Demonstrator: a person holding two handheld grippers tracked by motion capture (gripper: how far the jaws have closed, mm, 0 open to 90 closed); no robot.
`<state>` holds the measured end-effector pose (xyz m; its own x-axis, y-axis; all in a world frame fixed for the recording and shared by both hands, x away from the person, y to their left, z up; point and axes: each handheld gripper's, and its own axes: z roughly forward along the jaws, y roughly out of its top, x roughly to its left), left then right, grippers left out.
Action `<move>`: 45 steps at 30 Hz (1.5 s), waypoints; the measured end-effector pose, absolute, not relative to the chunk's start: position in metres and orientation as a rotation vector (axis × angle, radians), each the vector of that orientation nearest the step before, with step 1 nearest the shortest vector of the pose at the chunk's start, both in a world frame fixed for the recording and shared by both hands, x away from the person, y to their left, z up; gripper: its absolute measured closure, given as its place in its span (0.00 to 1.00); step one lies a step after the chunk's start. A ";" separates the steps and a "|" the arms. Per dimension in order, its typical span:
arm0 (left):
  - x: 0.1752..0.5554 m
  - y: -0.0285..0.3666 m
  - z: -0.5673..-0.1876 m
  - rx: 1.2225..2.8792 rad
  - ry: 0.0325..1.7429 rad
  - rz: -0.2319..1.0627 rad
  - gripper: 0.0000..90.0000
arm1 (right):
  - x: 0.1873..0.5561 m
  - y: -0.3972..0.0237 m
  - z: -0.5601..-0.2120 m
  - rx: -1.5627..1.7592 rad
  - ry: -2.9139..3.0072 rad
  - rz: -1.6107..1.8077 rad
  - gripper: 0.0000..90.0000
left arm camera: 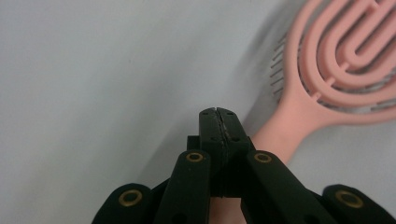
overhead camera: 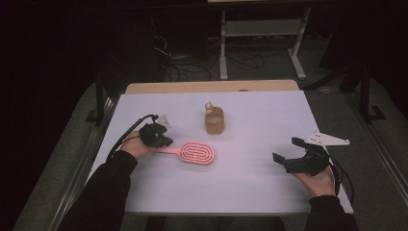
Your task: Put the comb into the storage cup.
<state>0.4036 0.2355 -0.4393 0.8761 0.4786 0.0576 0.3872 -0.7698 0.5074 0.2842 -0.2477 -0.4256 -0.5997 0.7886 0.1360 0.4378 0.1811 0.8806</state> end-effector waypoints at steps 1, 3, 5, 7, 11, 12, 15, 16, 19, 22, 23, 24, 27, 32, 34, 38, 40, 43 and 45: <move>0.403 0.236 -0.439 2.565 0.621 0.251 1.00 | 0.284 -0.248 -0.426 1.160 2.114 1.389 0.00; 0.401 0.237 -0.440 2.573 0.621 0.243 1.00 | 0.284 -0.248 -0.426 1.160 2.113 1.389 0.00; 0.400 0.237 -0.441 2.586 0.620 0.234 1.00 | 0.284 -0.248 -0.426 1.161 2.113 1.389 0.00; 0.399 0.238 -0.440 2.596 0.617 0.221 1.00 | 0.284 -0.247 -0.426 1.161 2.114 1.388 0.00; 0.397 0.237 -0.440 2.599 0.611 0.209 1.00 | 0.284 -0.247 -0.426 1.161 2.114 1.388 0.00; 0.396 0.238 -0.439 2.607 0.605 0.208 1.00 | 0.284 -0.247 -0.426 1.161 2.113 1.389 0.00; 0.394 0.237 -0.438 2.624 0.590 0.202 1.00 | 0.284 -0.248 -0.426 1.160 2.112 1.389 0.00; 0.393 0.237 -0.438 2.625 0.590 0.200 1.00 | 0.284 -0.248 -0.426 1.160 2.112 1.389 0.00; 0.390 0.237 -0.436 2.644 0.574 0.194 1.00 | 0.284 -0.248 -0.426 1.161 2.111 1.389 0.00; 0.389 0.237 -0.435 2.649 0.567 0.194 1.00 | 0.284 -0.248 -0.425 1.161 2.111 1.388 0.00; 0.388 0.237 -0.435 2.652 0.563 0.192 1.00 | 0.284 -0.248 -0.425 1.161 2.111 1.389 0.00; 0.387 0.237 -0.435 2.653 0.563 0.194 1.00 | 0.284 -0.248 -0.425 1.160 2.111 1.389 0.00; 0.385 0.239 -0.434 2.668 0.549 0.201 1.00 | 0.284 -0.248 -0.425 1.162 2.110 1.390 0.00; 0.380 0.242 -0.433 2.678 0.540 0.205 1.00 | 0.284 -0.248 -0.425 1.162 2.109 1.391 0.00; 0.378 0.245 -0.431 2.675 0.540 0.210 1.00 | 0.284 -0.248 -0.425 1.161 2.111 1.388 0.00; 0.375 0.251 -0.426 2.664 0.541 0.212 0.99 | 0.284 -0.248 -0.425 1.162 2.110 1.388 0.00; 0.373 0.253 -0.423 2.660 0.539 0.216 0.98 | 0.284 -0.248 -0.426 1.162 2.109 1.388 0.00; 0.372 0.257 -0.418 2.643 0.545 0.224 0.97 | 0.284 -0.248 -0.426 1.162 2.109 1.388 0.00; 0.371 0.261 -0.414 2.629 0.547 0.227 0.95 | 0.284 -0.248 -0.426 1.163 2.109 1.388 0.00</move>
